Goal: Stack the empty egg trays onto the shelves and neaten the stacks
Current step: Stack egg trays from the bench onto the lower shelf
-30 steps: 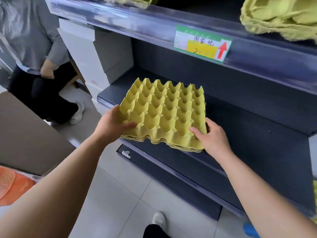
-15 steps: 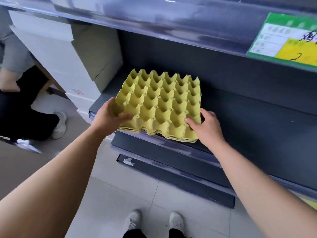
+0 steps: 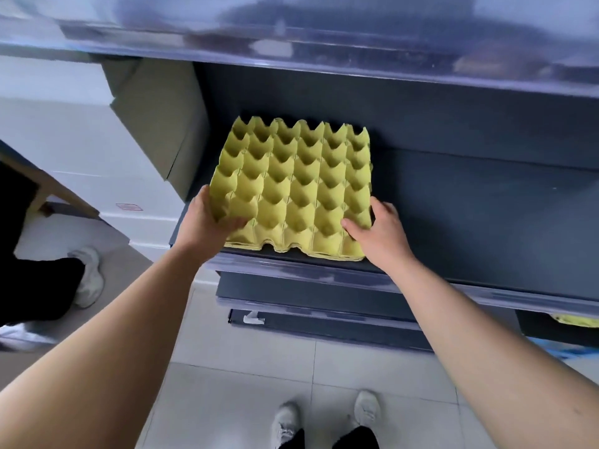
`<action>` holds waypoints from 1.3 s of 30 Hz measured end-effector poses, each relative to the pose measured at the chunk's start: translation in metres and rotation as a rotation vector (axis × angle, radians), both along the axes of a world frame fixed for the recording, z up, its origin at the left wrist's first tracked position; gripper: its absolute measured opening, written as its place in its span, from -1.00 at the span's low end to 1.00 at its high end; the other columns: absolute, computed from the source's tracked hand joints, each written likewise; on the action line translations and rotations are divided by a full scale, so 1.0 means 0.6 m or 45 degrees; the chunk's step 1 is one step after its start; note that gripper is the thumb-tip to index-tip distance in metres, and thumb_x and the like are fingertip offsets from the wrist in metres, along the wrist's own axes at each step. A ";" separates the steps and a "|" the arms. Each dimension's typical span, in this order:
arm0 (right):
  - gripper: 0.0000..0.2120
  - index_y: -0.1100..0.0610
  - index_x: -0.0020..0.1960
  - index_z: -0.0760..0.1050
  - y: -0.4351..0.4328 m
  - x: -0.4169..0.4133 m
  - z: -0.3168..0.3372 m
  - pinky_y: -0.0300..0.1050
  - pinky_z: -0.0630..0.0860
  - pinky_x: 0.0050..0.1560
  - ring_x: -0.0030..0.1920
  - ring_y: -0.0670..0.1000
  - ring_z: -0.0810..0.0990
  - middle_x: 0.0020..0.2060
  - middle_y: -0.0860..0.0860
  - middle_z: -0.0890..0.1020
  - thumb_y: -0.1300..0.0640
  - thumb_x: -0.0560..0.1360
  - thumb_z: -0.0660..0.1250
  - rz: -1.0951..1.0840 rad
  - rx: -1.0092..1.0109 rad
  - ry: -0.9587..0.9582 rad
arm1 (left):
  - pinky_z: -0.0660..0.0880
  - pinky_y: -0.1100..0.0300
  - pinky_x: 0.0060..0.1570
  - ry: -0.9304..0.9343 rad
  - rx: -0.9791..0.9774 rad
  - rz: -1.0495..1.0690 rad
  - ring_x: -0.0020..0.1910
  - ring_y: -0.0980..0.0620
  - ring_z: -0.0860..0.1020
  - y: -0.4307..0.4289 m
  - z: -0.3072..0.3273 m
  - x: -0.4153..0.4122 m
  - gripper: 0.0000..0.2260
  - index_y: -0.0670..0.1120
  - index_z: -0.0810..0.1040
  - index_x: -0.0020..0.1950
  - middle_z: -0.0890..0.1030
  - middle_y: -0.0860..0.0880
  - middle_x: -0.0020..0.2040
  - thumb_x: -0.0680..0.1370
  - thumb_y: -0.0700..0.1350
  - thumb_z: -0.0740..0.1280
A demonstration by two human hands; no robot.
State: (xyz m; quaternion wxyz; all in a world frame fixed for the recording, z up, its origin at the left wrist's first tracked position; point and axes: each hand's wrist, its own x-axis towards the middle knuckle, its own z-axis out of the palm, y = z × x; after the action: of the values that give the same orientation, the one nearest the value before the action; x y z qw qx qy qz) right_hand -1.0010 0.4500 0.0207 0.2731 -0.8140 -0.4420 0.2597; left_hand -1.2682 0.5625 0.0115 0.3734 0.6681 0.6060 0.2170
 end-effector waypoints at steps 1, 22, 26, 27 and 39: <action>-0.33 0.11 0.48 0.22 -0.001 -0.003 0.003 -0.14 0.31 0.23 0.32 0.05 0.39 0.37 0.05 0.30 -0.11 0.48 0.35 -0.005 0.000 -0.024 | 0.55 -0.07 0.00 0.031 0.015 -0.016 -0.02 -0.04 0.58 0.002 0.000 0.000 -0.35 0.01 0.42 0.16 0.61 0.00 0.04 0.17 0.25 0.46; -0.68 0.22 0.23 0.55 -0.365 0.165 0.184 -0.07 0.45 0.17 0.18 0.13 0.55 0.19 0.08 0.60 0.15 0.50 0.35 -0.274 0.230 -0.669 | 0.54 -0.03 -0.07 0.323 0.893 -0.896 -0.07 -0.21 0.61 -0.284 0.208 0.344 -0.73 -0.13 0.64 0.08 0.67 -0.09 0.00 0.44 -0.04 0.35; -0.73 0.23 0.13 0.59 -0.490 0.259 0.193 -0.07 0.52 0.04 0.07 0.14 0.61 0.06 0.09 0.66 0.18 0.47 0.35 -0.454 0.225 -0.720 | 0.53 -0.06 -0.10 0.284 0.973 -1.111 -0.13 -0.22 0.61 -0.377 0.216 0.480 -0.77 -0.15 0.65 0.03 0.67 -0.11 -0.05 0.41 -0.10 0.45; -0.75 0.24 0.12 0.59 -0.522 0.284 0.196 -0.07 0.53 0.01 0.04 0.14 0.61 0.03 0.09 0.67 0.19 0.46 0.35 -0.484 0.200 -0.729 | 0.53 -0.06 -0.10 0.265 0.976 -1.156 -0.12 -0.23 0.61 -0.404 0.217 0.516 -0.77 -0.15 0.65 0.04 0.67 -0.11 -0.05 0.41 -0.11 0.46; -0.79 0.22 0.03 0.61 -0.833 0.600 0.180 0.01 0.58 -0.11 -0.05 0.18 0.62 -0.09 0.11 0.68 0.26 0.40 0.43 -0.643 0.066 -0.738 | 0.48 0.04 -0.14 0.151 0.903 -1.379 -0.16 -0.17 0.59 -0.699 0.166 0.915 -0.84 -0.12 0.65 -0.04 0.66 -0.04 -0.15 0.43 -0.09 0.43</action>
State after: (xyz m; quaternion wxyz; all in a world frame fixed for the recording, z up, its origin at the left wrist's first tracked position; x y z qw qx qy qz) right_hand -0.6412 -0.0497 0.1287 0.2128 -0.9296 -0.2931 -0.0678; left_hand -0.7193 0.1431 0.1109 0.1526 0.9726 0.0946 0.1476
